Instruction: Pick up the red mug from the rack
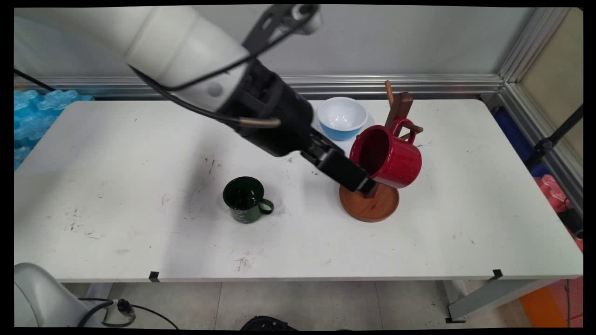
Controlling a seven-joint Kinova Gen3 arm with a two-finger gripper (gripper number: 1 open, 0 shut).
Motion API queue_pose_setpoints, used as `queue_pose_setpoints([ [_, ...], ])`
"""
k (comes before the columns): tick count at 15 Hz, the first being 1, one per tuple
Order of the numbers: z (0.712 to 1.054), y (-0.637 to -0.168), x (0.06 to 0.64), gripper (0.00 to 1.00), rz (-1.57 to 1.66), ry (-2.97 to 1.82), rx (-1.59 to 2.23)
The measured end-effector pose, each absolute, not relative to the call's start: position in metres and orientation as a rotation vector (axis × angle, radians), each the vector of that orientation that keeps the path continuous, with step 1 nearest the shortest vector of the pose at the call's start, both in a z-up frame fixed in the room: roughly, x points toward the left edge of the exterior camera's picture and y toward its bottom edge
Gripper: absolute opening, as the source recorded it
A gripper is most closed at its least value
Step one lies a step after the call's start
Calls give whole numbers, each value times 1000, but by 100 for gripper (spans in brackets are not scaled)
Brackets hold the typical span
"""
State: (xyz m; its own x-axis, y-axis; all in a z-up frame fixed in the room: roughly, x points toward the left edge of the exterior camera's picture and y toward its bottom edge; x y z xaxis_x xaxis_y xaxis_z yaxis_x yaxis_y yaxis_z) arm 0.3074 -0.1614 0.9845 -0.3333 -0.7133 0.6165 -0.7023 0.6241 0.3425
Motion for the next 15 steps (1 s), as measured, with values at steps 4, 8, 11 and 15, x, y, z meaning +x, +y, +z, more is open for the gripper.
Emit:
queue_pose_setpoints([
  [4, 968, -175, 289, 100, -9, -2059, 1108],
  [8, 952, -193, 268, 100, 4, -2029, 1104],
  [11, 940, -206, 254, 100, 7, -2008, 1098],
  [15, 928, -217, 240, 100, 3, -1987, 1097],
])
